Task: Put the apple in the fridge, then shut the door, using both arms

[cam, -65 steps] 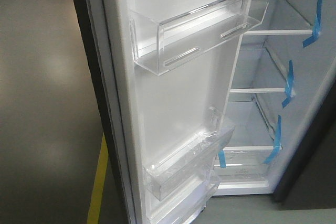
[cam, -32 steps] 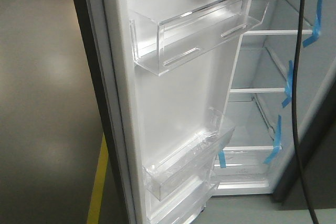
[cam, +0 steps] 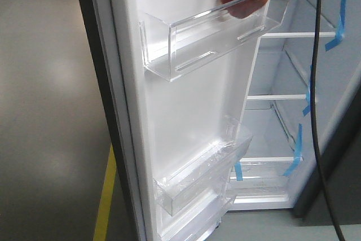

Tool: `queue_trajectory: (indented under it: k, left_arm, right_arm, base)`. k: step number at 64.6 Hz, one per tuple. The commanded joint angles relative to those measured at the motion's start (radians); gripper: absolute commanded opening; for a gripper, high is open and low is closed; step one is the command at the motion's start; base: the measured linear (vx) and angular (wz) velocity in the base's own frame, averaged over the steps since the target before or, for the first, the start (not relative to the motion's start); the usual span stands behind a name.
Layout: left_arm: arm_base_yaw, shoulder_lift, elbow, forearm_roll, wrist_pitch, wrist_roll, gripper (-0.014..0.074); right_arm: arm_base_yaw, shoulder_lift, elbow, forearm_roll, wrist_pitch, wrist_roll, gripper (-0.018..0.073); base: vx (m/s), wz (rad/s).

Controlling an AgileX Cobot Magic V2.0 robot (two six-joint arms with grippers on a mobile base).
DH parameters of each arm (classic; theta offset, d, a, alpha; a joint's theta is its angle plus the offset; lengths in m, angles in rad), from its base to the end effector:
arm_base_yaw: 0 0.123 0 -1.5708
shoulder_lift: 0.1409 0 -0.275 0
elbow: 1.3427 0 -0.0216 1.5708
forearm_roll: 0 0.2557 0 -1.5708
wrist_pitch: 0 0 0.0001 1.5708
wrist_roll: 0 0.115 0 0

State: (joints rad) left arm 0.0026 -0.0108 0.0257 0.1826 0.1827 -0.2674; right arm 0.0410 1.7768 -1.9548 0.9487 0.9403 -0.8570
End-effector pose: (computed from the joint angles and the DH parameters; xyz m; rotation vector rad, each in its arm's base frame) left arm 0.0950 0.0041 0.1863 -0.1006 1.6753 -0.0365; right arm 0.4107 0.0924 0.4350 -0.6520 1.8091 0.6189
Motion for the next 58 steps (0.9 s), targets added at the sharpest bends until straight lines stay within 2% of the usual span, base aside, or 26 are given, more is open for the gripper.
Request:
queue_trajectory:
  k: [1,12,19,26,34,45,53,58]
  left_arm:
    - [-0.003,-0.016,0.028,-0.001,-0.071,-0.007,-0.0006]
    - [-0.003,-0.016,0.028,-0.001,-0.071,-0.007,-0.0006]
    - [-0.003,-0.016,0.028,-0.001,-0.071,-0.007,-0.0006]
    - [-0.003,-0.016,0.028,-0.001,-0.077,-0.007,-0.0006]
    - [-0.003,-0.016,0.028,-0.007,-0.108,-0.013,-0.0006]
    - [-0.003,-0.016,0.028,-0.117,-0.211,-0.124,-0.0006]
    - [-0.003,-0.016,0.027,-0.183,-0.289,-0.200,-0.0006]
    - [-0.003,-0.016,0.021,-0.212,-0.316,-0.231,-0.0006]
  right_arm:
    - [-0.001,-0.045,-0.034,0.052,-0.046,0.008,0.0573]
    - [-0.001,-0.049,-0.034,0.059,-0.043,0.028,0.0533]
    - [-0.001,-0.075,-0.034,0.061,-0.043,0.046,0.0436]
    - [-0.001,-0.119,-0.034,0.055,-0.024,0.052,0.0251]
    - [-0.001,-0.176,-0.034,0.022,0.020,0.051,-0.0020]
    - [-0.001,-0.270,-0.001,-0.026,0.125,0.062,-0.0005]
    - [-0.001,-0.378,0.115,-0.037,0.075,0.032,-0.0005]
    - [-0.001,-0.457,0.244,-0.056,0.012,0.013,-0.0005]
  base:
    - [0.00,0.00]
    - [0.00,0.00]
    - [0.00,0.00]
    - [0.00,0.00]
    - [0.00,0.00]
    - [0.00,0.00]
    - [0.00,0.00]
    - [0.00,0.00]
